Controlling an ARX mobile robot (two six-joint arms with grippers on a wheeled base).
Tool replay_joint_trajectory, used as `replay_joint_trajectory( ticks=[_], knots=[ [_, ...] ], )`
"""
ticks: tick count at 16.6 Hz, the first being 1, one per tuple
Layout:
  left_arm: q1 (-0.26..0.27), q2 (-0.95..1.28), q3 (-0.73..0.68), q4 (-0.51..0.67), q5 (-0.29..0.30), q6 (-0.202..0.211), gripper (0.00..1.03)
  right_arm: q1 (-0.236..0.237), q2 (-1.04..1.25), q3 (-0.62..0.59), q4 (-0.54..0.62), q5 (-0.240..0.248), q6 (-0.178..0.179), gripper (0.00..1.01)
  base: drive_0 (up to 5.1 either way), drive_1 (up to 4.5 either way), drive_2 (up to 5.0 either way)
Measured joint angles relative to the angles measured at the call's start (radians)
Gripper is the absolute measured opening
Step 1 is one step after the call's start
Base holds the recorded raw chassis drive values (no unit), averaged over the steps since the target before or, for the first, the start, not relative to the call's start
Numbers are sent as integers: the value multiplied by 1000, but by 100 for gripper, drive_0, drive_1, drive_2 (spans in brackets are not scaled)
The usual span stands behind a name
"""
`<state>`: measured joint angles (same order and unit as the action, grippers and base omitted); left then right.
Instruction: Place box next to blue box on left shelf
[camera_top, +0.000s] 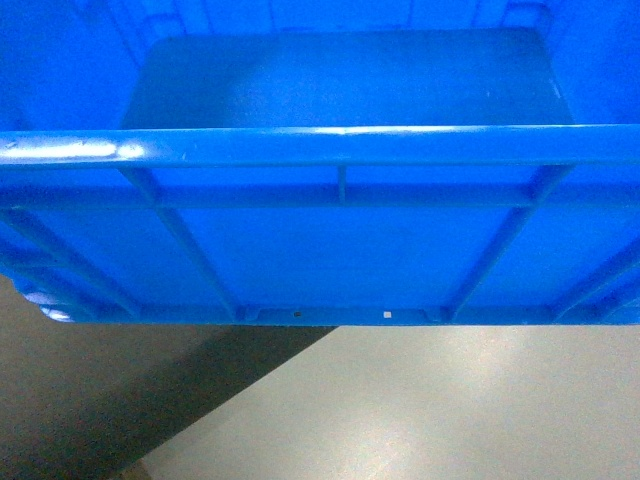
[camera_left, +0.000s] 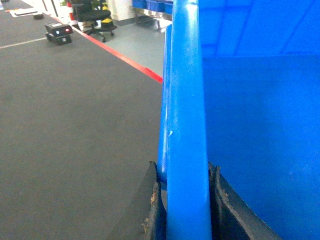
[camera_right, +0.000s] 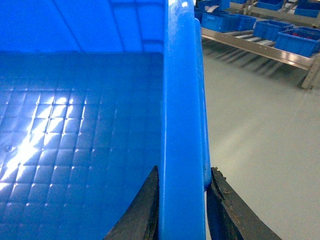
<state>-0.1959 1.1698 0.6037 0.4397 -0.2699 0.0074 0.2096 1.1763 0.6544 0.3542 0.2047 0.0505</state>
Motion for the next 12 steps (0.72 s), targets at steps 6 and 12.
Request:
replay_joint_trajectory(
  ticks=[6,12],
  knots=[
    [0,0,0,0,0,1,17,0,0,0,0,0,0,20,-152,-152,-152],
    [0,0,0,0,0,0,17,0,0,0,0,0,0,20,-156,-156,-156]
  ],
)
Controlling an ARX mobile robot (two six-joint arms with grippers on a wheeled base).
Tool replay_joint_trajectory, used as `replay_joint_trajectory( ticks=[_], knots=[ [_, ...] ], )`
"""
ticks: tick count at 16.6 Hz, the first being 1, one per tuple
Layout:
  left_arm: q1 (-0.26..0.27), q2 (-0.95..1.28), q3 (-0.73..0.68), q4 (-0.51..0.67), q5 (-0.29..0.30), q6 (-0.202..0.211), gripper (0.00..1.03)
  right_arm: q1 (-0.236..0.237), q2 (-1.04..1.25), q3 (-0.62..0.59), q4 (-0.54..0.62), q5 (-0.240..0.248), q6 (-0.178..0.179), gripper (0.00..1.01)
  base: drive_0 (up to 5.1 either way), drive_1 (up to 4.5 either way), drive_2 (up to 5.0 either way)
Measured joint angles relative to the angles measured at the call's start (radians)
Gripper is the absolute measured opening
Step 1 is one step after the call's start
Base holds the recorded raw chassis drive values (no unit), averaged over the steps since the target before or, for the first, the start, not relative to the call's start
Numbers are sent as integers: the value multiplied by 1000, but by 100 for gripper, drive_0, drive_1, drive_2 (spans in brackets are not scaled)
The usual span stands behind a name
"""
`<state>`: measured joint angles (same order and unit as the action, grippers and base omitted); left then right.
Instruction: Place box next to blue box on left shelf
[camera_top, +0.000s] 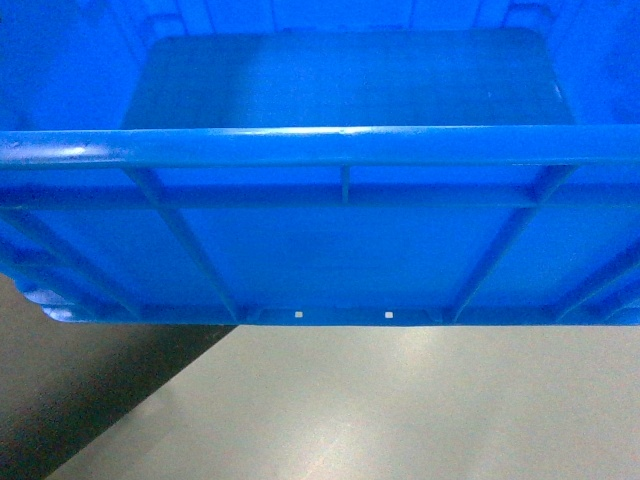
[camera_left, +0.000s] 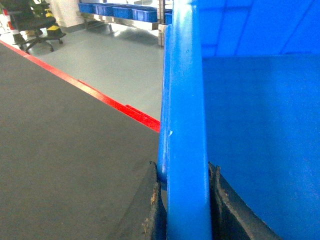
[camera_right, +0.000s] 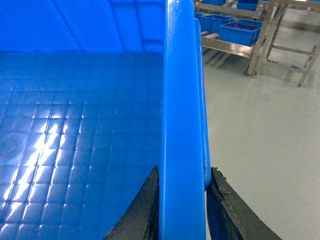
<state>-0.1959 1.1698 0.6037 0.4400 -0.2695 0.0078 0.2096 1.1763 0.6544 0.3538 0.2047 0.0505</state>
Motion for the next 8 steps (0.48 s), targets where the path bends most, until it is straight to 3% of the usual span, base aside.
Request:
replay_joint_trajectory(
  ticks=[8],
  knots=[
    [0,0,0,0,0,0,17,0,0,0,0,0,-1,20,-157,-157,-157]
  ],
)
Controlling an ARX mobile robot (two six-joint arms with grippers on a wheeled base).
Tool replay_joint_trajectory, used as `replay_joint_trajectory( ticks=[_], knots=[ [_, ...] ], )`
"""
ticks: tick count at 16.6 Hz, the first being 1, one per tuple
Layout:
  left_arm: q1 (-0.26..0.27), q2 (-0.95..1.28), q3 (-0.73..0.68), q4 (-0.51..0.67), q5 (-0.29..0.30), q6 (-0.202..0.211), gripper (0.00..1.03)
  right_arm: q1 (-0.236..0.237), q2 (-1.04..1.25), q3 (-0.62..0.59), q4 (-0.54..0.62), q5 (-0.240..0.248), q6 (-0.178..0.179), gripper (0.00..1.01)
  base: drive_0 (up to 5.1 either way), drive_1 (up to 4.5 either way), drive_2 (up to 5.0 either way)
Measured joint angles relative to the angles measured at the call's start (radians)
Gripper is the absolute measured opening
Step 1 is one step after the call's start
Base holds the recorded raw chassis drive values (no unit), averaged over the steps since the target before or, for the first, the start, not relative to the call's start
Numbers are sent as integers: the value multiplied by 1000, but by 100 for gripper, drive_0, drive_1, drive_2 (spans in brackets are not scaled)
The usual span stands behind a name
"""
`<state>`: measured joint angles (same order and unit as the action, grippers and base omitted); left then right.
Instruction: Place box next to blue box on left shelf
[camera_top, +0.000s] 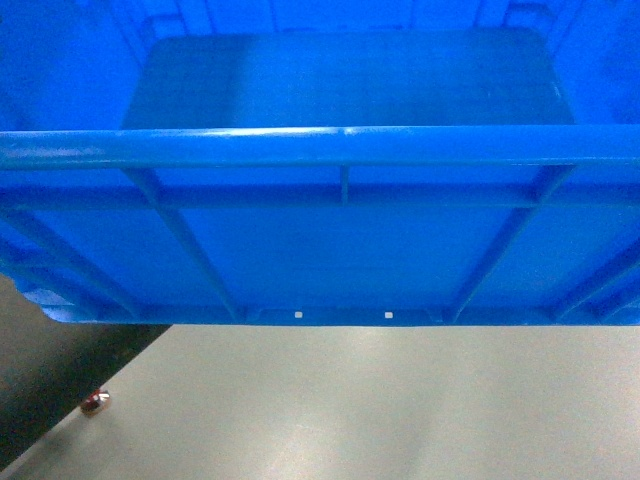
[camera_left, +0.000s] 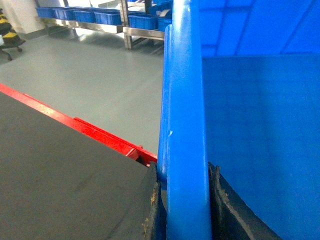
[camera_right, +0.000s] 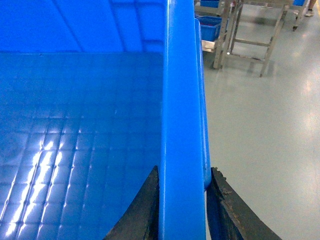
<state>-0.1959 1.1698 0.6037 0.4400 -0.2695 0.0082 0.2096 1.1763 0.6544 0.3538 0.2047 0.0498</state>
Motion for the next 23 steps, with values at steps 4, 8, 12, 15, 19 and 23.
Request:
replay_joint_trajectory(
  ticks=[4,8,12,15,19,23],
  knots=[
    [0,0,0,0,0,0,17,0,0,0,0,0,0,20,-156,-156,-156],
    [0,0,0,0,0,0,17,0,0,0,0,0,-1,20,-156,-156,-156],
    [0,0,0,0,0,0,17,0,0,0,1,0,-1,20,-154,-154,-154],
    [0,0,0,0,0,0,17,0,0,0,0,0,-2,20,-153,-153,-153],
    [0,0,0,0,0,0,17,0,0,0,0,0,-2,20,-160,-160,-160],
    [0,0,0,0,0,0,17,0,0,0,0,0,-2,20,-151,-151,-151]
  ],
)
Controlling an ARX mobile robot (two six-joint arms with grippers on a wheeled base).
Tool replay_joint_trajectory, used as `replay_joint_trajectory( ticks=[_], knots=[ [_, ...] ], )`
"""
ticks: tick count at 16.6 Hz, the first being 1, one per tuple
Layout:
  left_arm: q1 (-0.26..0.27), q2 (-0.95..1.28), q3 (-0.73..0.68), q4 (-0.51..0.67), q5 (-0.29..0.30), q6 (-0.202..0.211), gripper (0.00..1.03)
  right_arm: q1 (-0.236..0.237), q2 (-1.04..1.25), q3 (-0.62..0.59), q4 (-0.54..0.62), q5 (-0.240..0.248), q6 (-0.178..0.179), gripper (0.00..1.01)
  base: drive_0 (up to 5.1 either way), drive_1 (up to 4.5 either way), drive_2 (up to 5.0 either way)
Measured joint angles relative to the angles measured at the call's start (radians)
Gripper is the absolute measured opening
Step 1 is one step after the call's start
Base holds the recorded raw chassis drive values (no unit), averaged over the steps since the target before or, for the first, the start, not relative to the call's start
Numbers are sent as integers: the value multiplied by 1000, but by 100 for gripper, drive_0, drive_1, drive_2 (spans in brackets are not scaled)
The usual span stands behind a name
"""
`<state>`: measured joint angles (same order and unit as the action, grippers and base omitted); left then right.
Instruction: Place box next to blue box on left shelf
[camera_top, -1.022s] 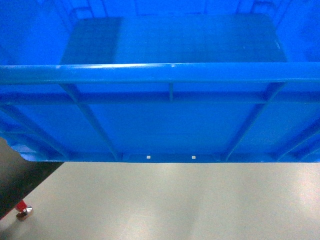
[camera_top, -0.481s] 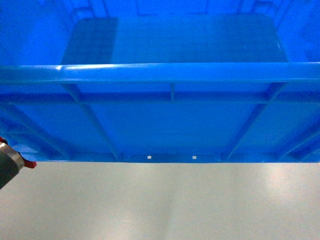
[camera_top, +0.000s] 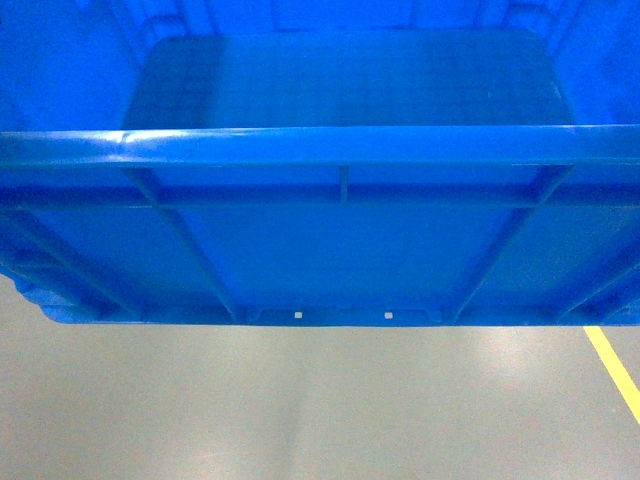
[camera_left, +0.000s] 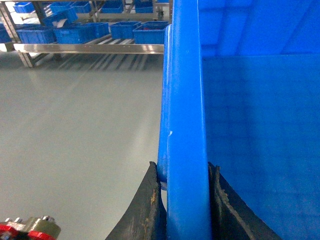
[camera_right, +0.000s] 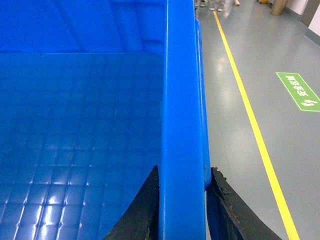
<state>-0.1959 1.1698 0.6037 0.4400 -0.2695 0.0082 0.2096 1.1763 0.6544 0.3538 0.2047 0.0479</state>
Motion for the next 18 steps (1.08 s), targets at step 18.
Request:
replay_joint_trajectory(
  ticks=[18],
  knots=[
    [-1,0,0,0,0,0,17,0,-1,-3,2,0,0,20,-32,283,-347]
  ],
)
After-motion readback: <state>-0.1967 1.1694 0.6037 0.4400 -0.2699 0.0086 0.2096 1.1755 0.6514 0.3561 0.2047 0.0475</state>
